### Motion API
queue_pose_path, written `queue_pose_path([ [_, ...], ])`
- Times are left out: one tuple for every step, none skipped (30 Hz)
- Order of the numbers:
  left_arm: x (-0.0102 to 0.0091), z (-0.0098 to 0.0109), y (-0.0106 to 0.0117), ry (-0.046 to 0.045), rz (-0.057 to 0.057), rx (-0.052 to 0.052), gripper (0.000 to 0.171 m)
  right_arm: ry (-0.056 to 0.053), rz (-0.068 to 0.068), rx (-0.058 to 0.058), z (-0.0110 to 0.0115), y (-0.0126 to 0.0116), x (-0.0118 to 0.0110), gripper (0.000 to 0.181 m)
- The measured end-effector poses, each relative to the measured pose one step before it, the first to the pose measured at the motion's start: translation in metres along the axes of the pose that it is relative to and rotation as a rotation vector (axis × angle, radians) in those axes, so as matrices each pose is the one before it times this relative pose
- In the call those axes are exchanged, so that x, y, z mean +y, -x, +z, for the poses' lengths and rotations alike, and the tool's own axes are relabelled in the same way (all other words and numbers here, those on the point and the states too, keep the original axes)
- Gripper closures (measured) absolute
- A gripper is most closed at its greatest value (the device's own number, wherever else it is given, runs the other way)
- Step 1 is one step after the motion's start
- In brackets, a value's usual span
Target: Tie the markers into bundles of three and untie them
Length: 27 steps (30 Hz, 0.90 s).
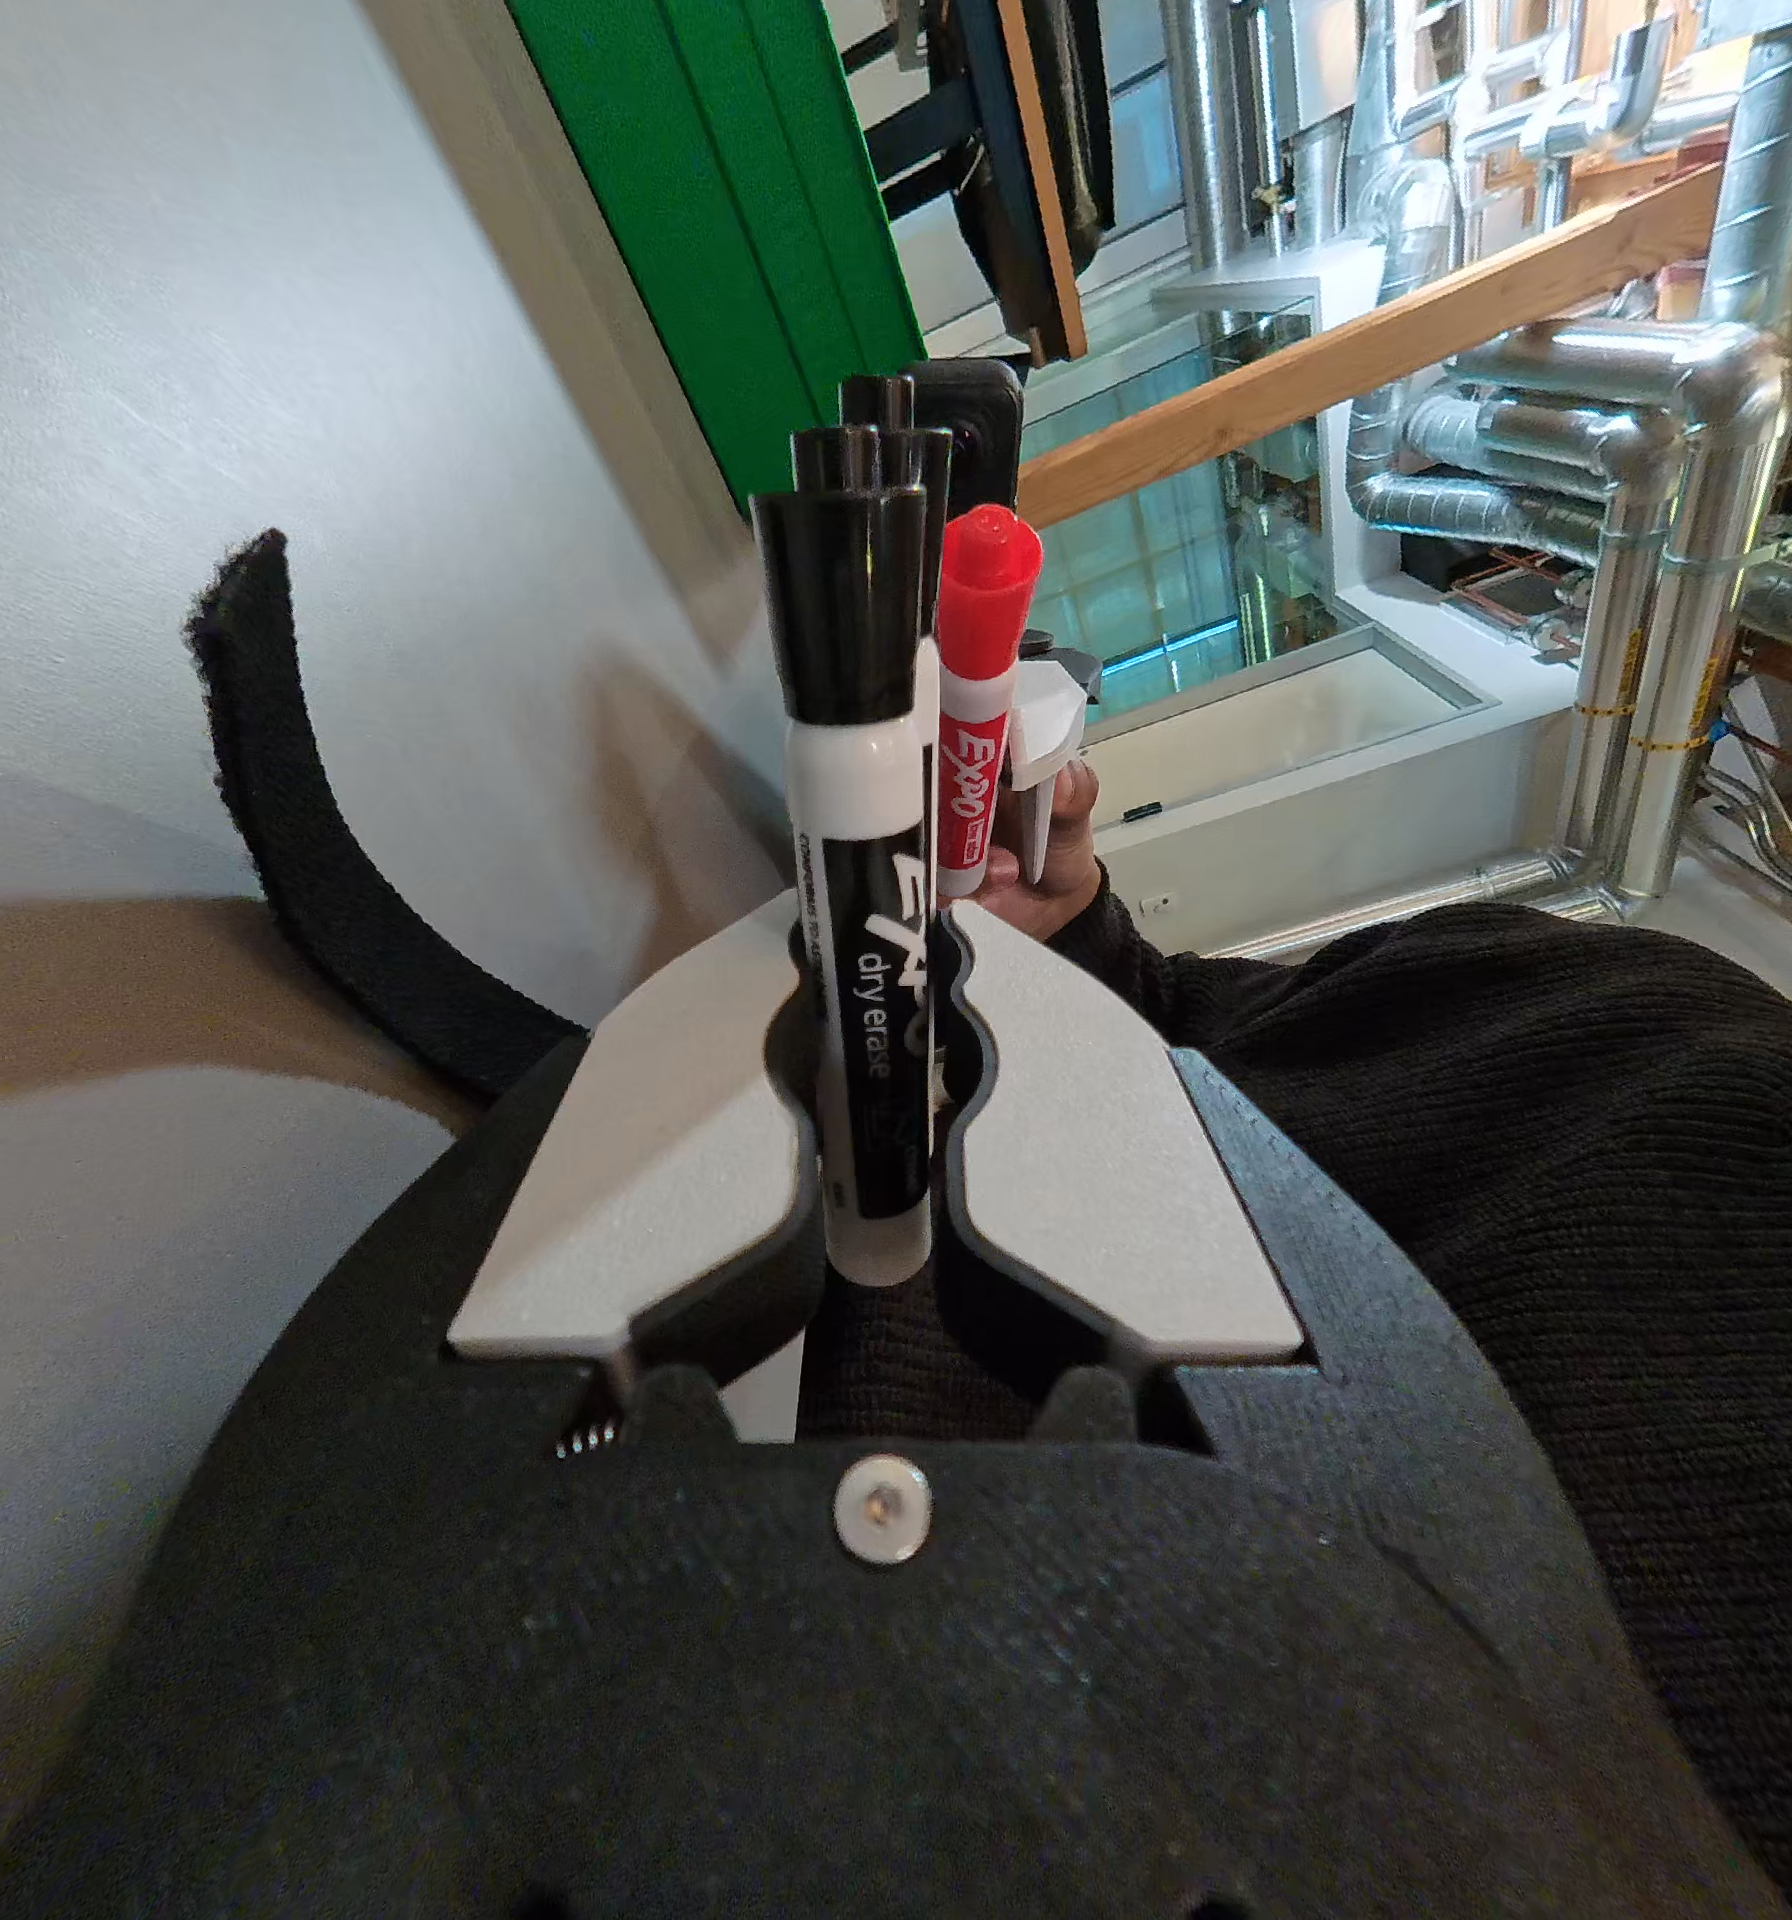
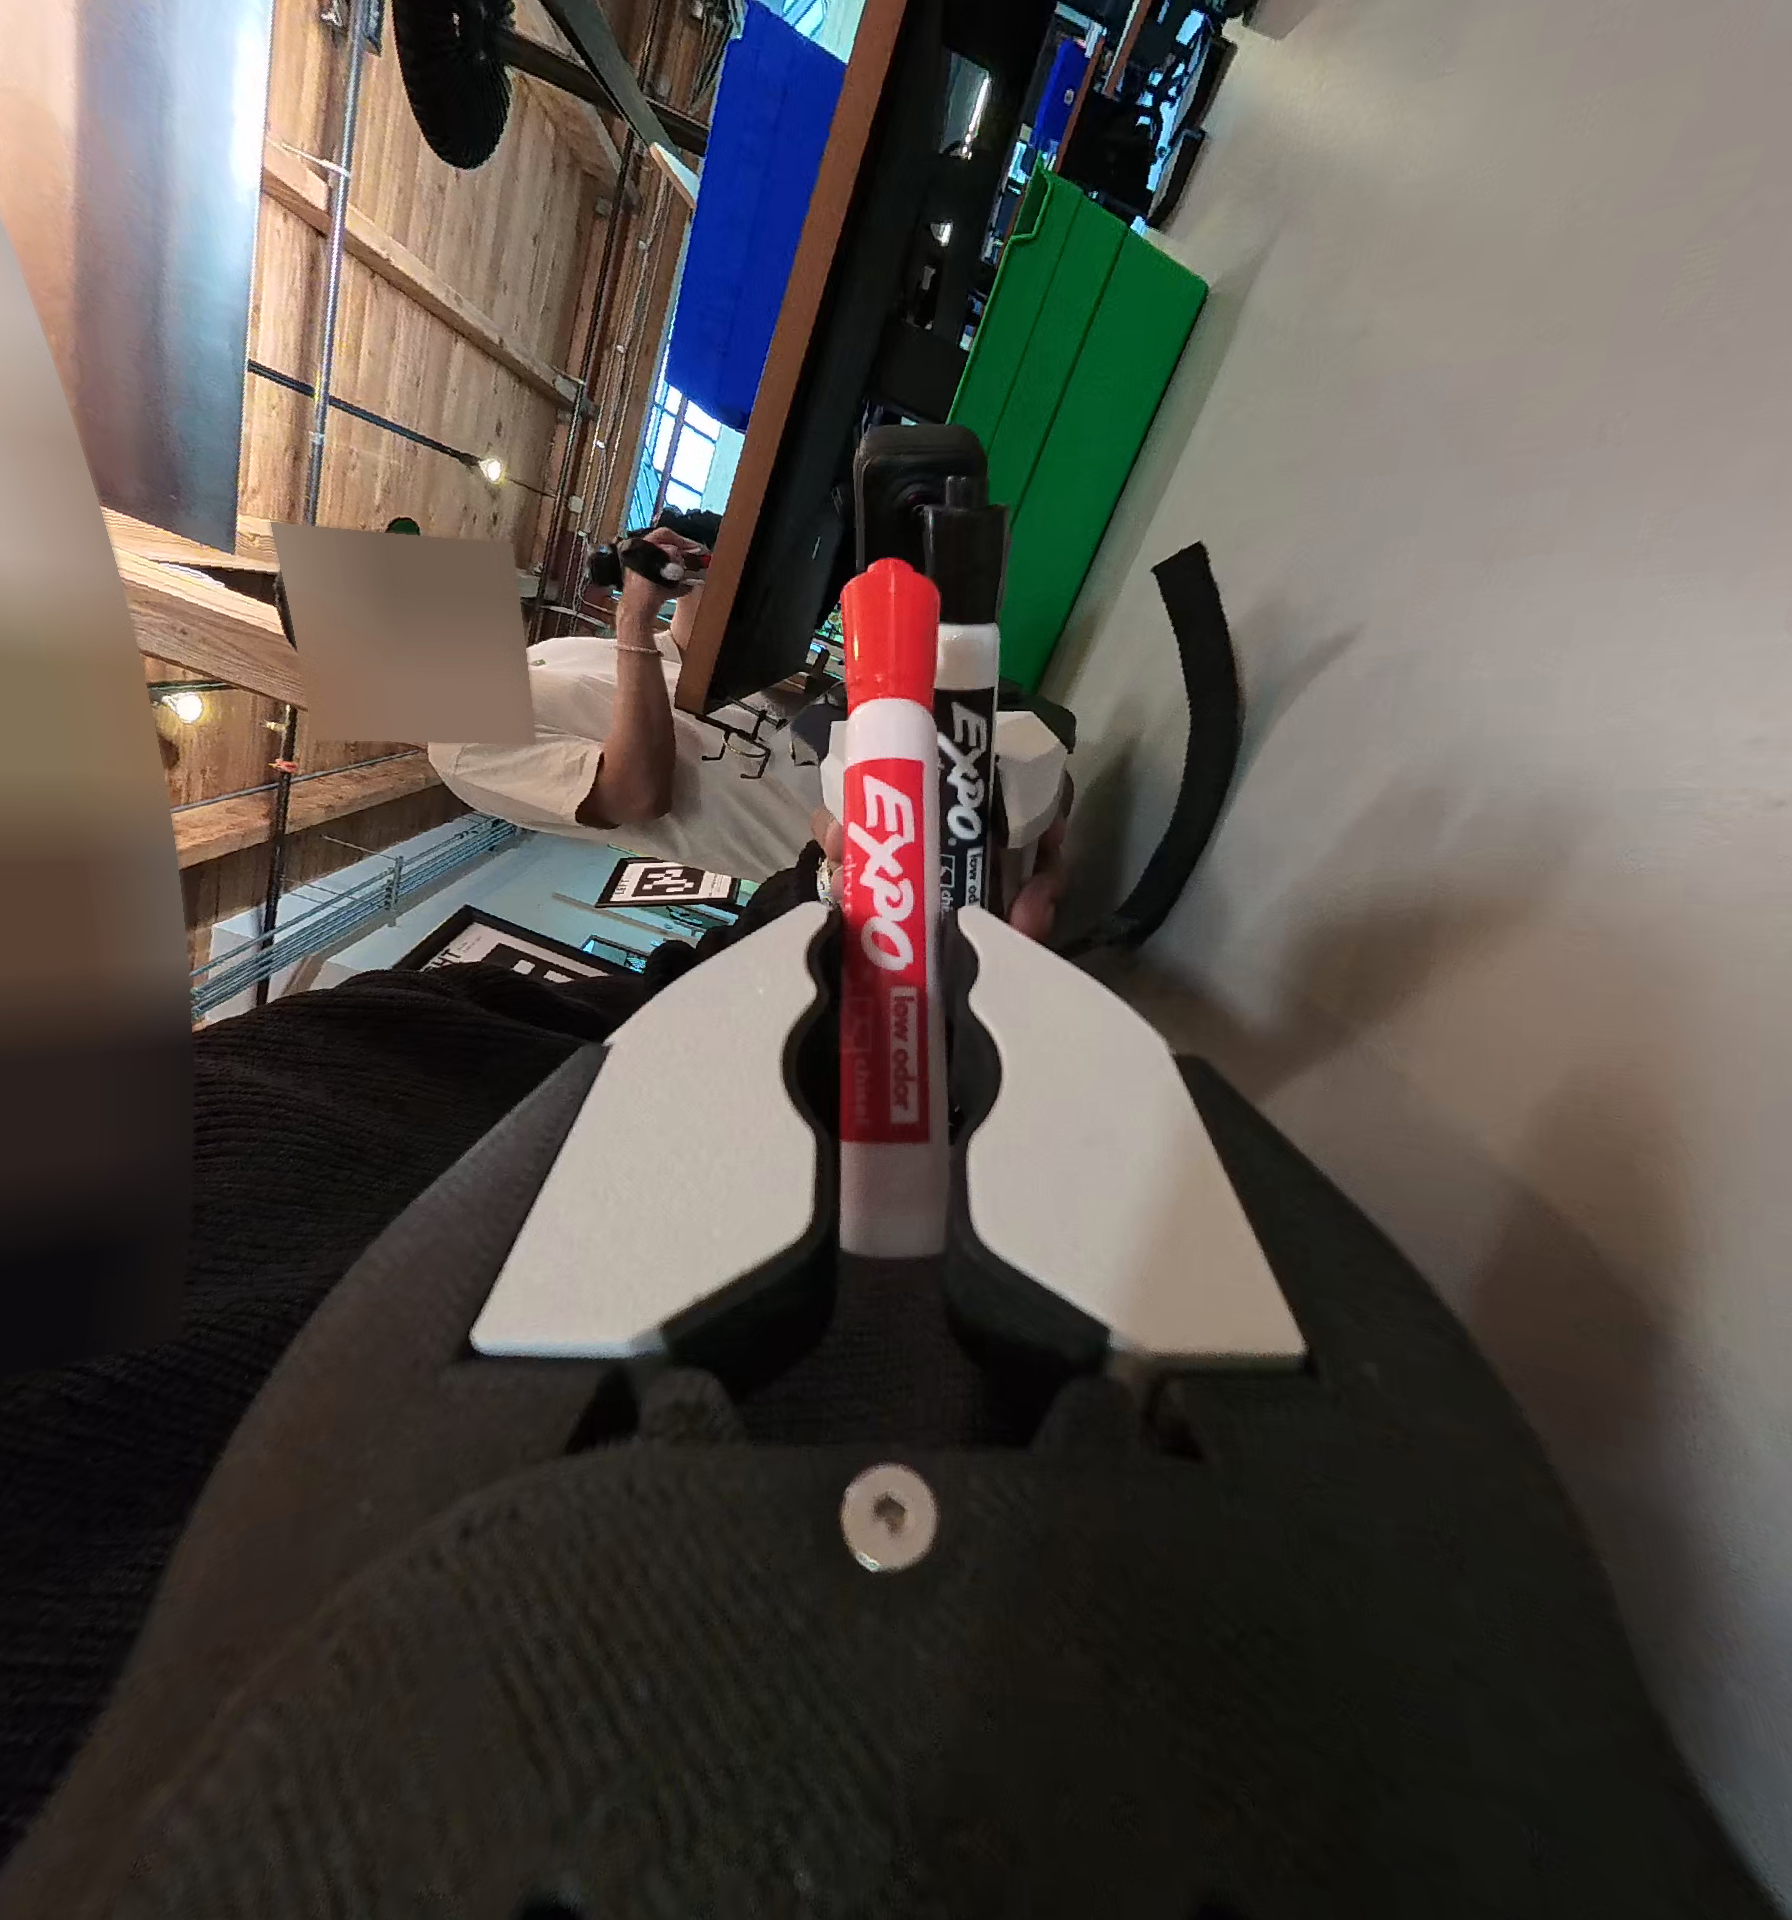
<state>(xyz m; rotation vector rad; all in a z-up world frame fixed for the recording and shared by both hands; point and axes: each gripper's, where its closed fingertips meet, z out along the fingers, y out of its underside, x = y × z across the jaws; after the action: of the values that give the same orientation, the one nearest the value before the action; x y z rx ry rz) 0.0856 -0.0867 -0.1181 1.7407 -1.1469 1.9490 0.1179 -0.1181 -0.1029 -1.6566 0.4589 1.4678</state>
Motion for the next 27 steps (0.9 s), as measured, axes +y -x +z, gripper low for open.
queue_pose_path([
  [-0.00084,-0.0002,-0.00015,-0.00508,-0.0028,0.002,0.153,0.0,-0.0001,0.0002,0.0,-0.00003,0.0,0.163],
  [-0.00091,-0.00042,-0.00014,-0.00592,-0.0034,0.0024,0.153,-0.0002,0.0,0.0003,0.00008,-0.00001,0.00005,0.163],
  [-0.00109,-0.00035,-0.0005,-0.00696,-0.0039,0.0042,0.153,-0.0004,0.0002,0.0005,0.00003,-0.00005,-0.00005,0.163],
  [-0.00133,-0.00026,-0.00054,-0.0101,-0.0069,0.0064,0.153,-0.0006,0.0001,0.0009,0.00004,-0.0002,-0.00005,0.163],
  [-0.00176,-0.00026,-0.00071,-0.01303,-0.0127,0.0088,0.152,-0.0006,0.0,0.001,0.00032,-0.00013,-0.00004,0.163],
  [-0.00193,-0.00019,-0.00094,-0.01525,-0.0174,0.0132,0.152,-0.0004,0.0001,0.0011,0.0004,-0.00021,-0.0002,0.163],
  [-0.00211,-0.00018,-0.0012,-0.01589,-0.0196,0.0163,0.152,-0.0001,0.0002,0.001,0.00058,-0.00026,-0.00004,0.163],
  [-0.00186,-0.00022,-0.00076,-0.01378,-0.0185,0.0142,0.152,0.0009,0.0,0.0012,0.00057,-0.00019,0.00014,0.163],
  [-0.00147,-0.00014,0.00011,-0.01095,-0.0146,0.007,0.152,0.0019,-0.0005,0.0017,0.00057,-0.00026,0.00034,0.163],
  [-0.00106,-0.00021,0.00096,-0.00786,-0.0102,-0.0004,0.152,0.0018,-0.0007,0.0018,0.0005,-0.00026,0.00037,0.163],
  [-0.00068,-0.00024,0.00129,-0.00536,-0.0066,-0.0035,0.152,0.0011,-0.0004,0.001,0.00033,-0.00011,0.00032,0.163],
  [-0.00059,-0.00033,0.0008,-0.00358,-0.0039,-0.0019,0.152,0.0002,-0.0001,0.0005,0.00033,-0.00004,0.00014,0.163],
  [-0.0003,-0.0003,0.00045,-0.0019,-0.003,-0.0012,0.152,-0.0005,-0.0002,0.0007,0.00024,0.00002,-0.00001,0.163],
  [-0.00041,-0.00021,0.0,-0.00303,-0.0005,0.0004,0.152,-0.0007,-0.0006,0.0013,0.00019,-0.00012,-0.00011,0.163],
  [-0.00024,-0.00007,-0.00029,-0.00186,0.0008,0.001,0.152,-0.0012,-0.0009,0.0023,0.00037,-0.00027,-0.00016,0.163],
  [-0.00009,0.00008,-0.00053,-0.00082,0.0023,0.0013,0.152,-0.0023,-0.0009,0.003,0.00052,-0.00047,-0.00032,0.163],
  [0.00012,0.00036,-0.00059,0.00001,0.0034,0.0024,0.152,-0.0036,-0.0002,0.0028,0.00083,-0.00043,-0.00052,0.163],
  [0.00038,0.00044,-0.00056,0.00071,0.0028,0.0023,0.152,-0.0048,0.0008,0.0019,0.00135,-0.00047,-0.00068,0.163],
  [0.00045,0.00074,-0.00051,0.00133,0.0024,0.0027,0.152,-0.0061,0.0019,0.0003,0.00166,-0.0002,-0.00089,0.163],
  [0.00044,0.00066,-0.00068,0.00034,0.0028,0.0039,0.152,-0.0075,0.0026,-0.0004,0.00195,-0.00031,-0.00087,0.163],
  [0.0001,0.0007,-0.0008,-0.00219,0.0028,0.0048,0.152,-0.01,0.0034,0.0007,0.00218,-0.00057,-0.00104,0.163],
  [-0.00024,0.00074,-0.00077,-0.00469,0.002,0.0041,0.152,-0.0121,0.0054,-0.0007,0.00222,-0.00059,-0.00111,0.163],
  [-0.00062,0.00081,-0.00063,-0.00791,0.0007,0.0038,0.152,-0.0146,0.0082,-0.0044,0.00223,-0.00029,-0.00132,0.163],
  [-0.0008,0.00068,-0.00078,-0.01051,-0.0005,0.0053,0.152,-0.0185,0.0109,-0.0047,0.0024,-0.00047,-0.00177,0.163],
  [-0.00091,0.00059,-0.00071,-0.01178,-0.0036,0.0052,0.152,-0.0212,0.0123,-0.0047,0.00272,-0.00062,-0.00216,0.163],
  [-0.00088,0.00057,-0.0005,-0.01189,-0.0052,0.0043,0.152,-0.0199,0.012,-0.0082,0.00308,-0.00009,-0.00186,0.163],
  [-0.00088,0.00052,-0.00027,-0.01218,-0.0038,0.0023,0.152,-0.0158,0.0107,-0.0093,0.00365,0.00027,-0.00134,0.163],
])
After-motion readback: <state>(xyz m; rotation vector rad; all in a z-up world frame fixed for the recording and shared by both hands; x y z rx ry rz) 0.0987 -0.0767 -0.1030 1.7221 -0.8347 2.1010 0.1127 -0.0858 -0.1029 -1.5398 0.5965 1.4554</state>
